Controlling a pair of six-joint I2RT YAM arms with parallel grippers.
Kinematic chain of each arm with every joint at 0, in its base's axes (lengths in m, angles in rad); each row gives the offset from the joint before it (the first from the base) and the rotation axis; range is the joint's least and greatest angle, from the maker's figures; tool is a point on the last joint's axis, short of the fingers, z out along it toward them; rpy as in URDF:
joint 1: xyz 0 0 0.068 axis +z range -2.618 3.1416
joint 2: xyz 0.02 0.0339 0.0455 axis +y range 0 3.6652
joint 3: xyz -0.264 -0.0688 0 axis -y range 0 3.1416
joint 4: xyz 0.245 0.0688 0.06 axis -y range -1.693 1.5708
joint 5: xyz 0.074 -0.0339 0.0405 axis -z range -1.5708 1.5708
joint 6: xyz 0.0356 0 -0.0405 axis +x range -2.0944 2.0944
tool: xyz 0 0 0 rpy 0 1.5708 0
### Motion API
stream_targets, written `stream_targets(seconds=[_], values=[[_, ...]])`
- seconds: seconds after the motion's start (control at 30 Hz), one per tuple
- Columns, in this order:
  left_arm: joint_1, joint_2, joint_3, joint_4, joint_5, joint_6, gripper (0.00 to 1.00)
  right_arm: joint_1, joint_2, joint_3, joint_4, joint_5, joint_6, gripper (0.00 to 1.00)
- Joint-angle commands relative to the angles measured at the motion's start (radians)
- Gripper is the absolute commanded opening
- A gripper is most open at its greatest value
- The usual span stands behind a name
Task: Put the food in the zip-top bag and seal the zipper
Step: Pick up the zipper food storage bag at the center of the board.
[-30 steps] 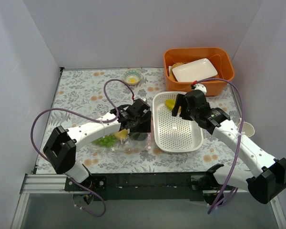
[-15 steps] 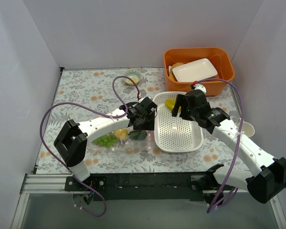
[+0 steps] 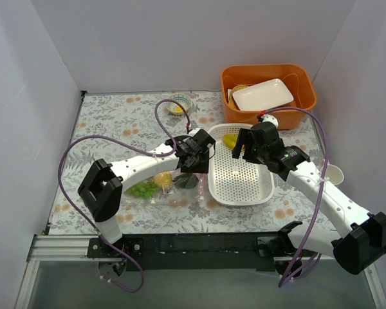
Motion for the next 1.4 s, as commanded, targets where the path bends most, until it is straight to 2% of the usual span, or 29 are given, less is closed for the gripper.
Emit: stream_targets(seconds=[0.0, 0.3, 0.4, 0.43, 0.63, 0.67, 0.77, 0.93, 1.07, 1.37], values=[[-0.018, 0.008, 0.053, -0.007, -0.028, 0.003, 0.50, -0.006, -0.010, -0.004, 0.034, -0.008, -0.013, 0.87], [-0.026, 0.061, 0.060, -0.017, -0.045, 0.006, 0.47, -0.009, -0.010, -0.010, 0.034, -0.014, -0.015, 0.87], [-0.027, 0.071, 0.063, -0.028, -0.054, 0.005, 0.41, -0.009, -0.010, -0.010, 0.034, -0.014, -0.015, 0.87], [-0.026, 0.071, 0.061, -0.036, -0.062, 0.000, 0.35, -0.009, -0.011, -0.010, 0.031, -0.014, -0.018, 0.87], [-0.029, 0.026, 0.079, -0.052, -0.084, 0.000, 0.16, -0.012, -0.002, -0.013, 0.037, -0.024, -0.019, 0.87], [-0.027, 0.020, 0.084, -0.059, -0.093, -0.001, 0.09, -0.012, 0.001, -0.011, 0.043, -0.037, -0.019, 0.87], [-0.029, -0.024, 0.113, -0.086, -0.123, -0.003, 0.00, -0.012, 0.016, -0.014, 0.060, -0.073, -0.021, 0.87], [-0.026, -0.121, 0.159, -0.138, -0.183, 0.000, 0.00, -0.012, 0.062, -0.031, 0.120, -0.184, -0.015, 0.84], [-0.024, -0.190, 0.181, -0.186, -0.223, -0.011, 0.00, -0.012, 0.119, -0.048, 0.198, -0.355, -0.007, 0.82], [-0.013, -0.391, 0.127, -0.258, -0.294, -0.073, 0.01, -0.009, 0.228, -0.013, 0.319, -0.507, 0.022, 0.78]])
